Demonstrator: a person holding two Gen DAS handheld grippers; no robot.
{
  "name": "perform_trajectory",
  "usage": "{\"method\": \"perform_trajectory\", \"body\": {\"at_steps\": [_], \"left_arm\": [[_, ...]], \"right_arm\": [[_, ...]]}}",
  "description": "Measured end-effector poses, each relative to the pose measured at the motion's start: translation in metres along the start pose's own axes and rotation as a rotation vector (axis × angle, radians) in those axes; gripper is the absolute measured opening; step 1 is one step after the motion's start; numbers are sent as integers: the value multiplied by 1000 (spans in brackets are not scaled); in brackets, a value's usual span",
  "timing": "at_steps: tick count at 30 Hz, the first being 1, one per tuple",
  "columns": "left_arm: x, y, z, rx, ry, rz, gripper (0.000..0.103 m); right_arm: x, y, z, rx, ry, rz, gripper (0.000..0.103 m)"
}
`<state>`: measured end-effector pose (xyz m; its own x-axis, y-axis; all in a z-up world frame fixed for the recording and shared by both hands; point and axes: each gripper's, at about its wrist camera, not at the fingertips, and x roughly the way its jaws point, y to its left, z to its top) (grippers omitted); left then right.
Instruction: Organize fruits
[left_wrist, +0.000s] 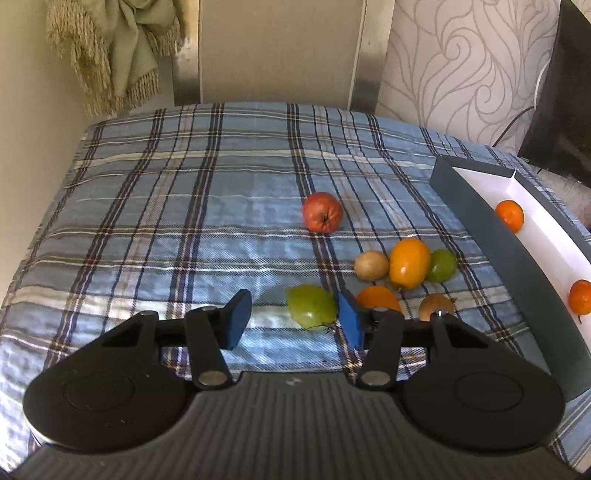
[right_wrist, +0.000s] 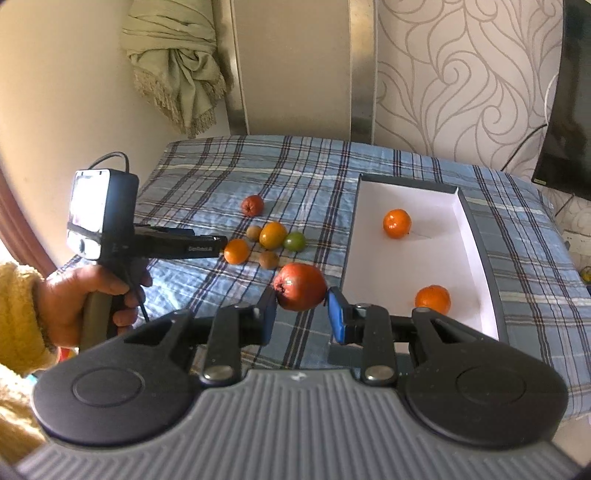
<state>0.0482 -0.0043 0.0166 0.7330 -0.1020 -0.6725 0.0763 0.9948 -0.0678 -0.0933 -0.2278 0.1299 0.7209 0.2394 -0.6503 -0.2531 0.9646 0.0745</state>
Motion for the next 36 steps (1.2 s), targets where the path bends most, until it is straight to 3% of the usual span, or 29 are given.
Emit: {"method": "perform_trajectory", "body": {"at_steps": [5, 7, 8, 19, 25, 36], "left_arm": [[8, -3, 3, 11, 16, -6, 46], [6, -3, 3, 13, 13, -18, 34], [5, -3, 4, 14, 12, -25, 33], [-15, 21, 7, -21, 23, 30, 32], [-26, 20, 14, 20, 22, 35, 32], [-41, 20, 24, 63, -45, 58, 32]], "right_arm": [[-3, -2, -3, 21, 8, -9, 33], [-5, -3, -3, 29, 8, -11, 33], [-6, -4, -3, 33, 7, -13, 33], [-1, -7, -4, 50, 5, 15, 33], [19, 3, -1, 43, -4, 53, 33], [36, 30, 0, 9, -27, 128, 33]]}}
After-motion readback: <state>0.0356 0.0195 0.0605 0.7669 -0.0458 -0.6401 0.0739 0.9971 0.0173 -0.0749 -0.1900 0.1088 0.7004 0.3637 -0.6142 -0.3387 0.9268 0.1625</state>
